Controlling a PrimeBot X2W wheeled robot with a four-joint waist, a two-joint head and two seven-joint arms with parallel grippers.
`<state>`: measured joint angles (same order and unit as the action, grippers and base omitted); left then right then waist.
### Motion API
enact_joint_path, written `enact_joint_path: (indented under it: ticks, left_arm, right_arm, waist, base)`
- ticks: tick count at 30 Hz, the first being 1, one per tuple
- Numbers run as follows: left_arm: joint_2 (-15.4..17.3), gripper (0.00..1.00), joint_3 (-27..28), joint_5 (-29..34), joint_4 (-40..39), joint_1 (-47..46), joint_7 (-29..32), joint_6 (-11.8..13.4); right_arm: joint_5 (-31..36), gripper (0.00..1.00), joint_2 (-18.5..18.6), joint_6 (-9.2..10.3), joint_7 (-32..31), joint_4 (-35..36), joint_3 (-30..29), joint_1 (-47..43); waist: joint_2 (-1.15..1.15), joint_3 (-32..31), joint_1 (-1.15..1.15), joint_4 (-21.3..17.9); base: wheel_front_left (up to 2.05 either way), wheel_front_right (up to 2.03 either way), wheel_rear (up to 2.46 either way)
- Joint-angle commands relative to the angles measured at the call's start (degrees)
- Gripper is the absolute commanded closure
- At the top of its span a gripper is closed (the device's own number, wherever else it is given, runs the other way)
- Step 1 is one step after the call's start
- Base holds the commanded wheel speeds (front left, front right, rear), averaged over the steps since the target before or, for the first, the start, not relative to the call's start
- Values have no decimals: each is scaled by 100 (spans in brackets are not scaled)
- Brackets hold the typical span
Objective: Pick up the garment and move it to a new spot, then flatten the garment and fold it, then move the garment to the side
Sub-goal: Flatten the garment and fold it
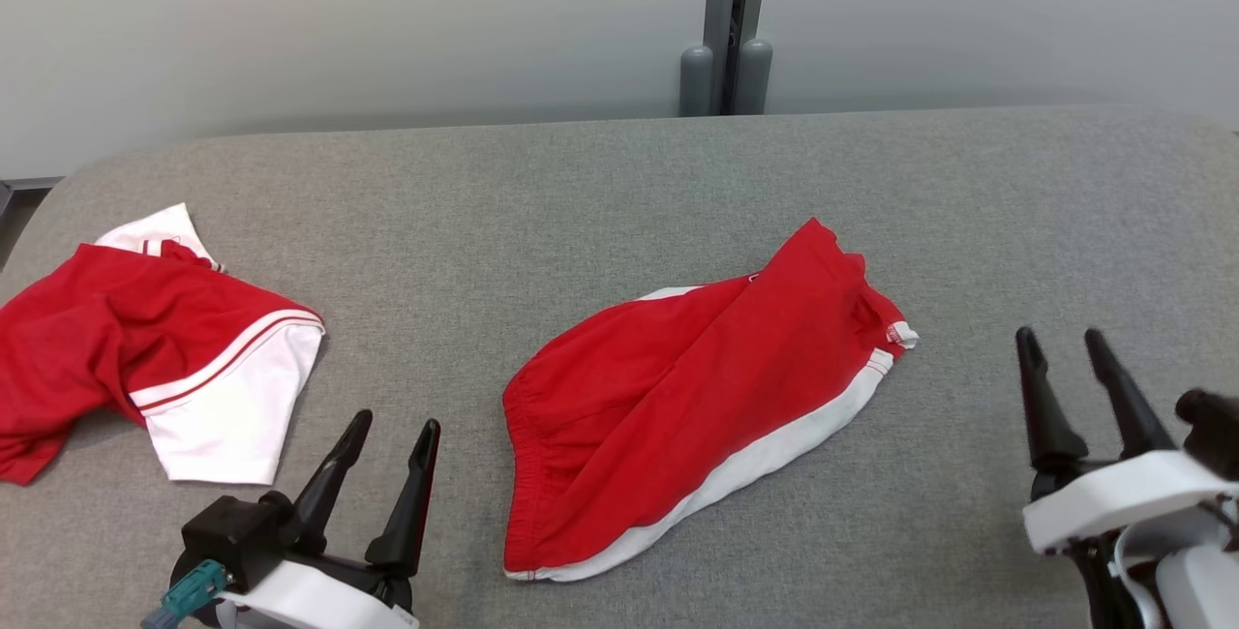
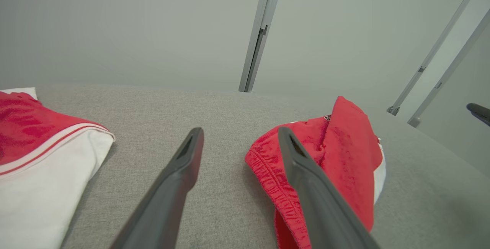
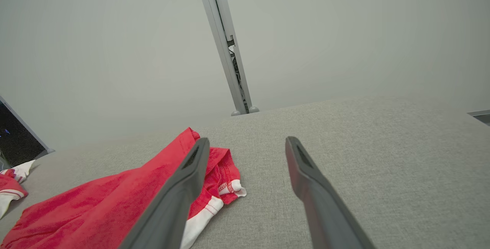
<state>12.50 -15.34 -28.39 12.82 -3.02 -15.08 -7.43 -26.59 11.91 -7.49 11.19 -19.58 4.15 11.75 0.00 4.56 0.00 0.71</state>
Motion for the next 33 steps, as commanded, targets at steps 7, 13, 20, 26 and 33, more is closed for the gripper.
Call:
enact_joint_path:
  ticks: [7,13,20,26,33]
  left_arm:
    - [343,0,-530,-771,82,-281,534,-10]
    - [402,0,-661,-1709,532,-753,1685,-10]
    - [362,0,-739,-2854,1051,-1157,3361,-11]
    - [562,40,-897,-3366,889,-1090,4091,-11]
    - [668,100,-880,-3457,676,-1145,3910,-11]
  right_arm:
    - [113,0,-361,-1,-11,124,-45,-364]
    - [226,0,-439,-1,-70,79,50,-199]
    - [330,0,-488,-1,-46,6,75,-141]
    - [350,0,-550,-1,10,-79,43,-176]
    - [345,0,-601,-1,61,-124,83,-126]
  waist:
    - [0,94,0,-60]
    - [0,139,0,-203]
    - [0,138,0,-460]
    - [0,213,0,-655]
    - [0,290,0,-787]
  base:
    - [0,0,0]
    - [0,0,0]
    - [0,0,0]
    - [0,0,0]
    - [0,0,0]
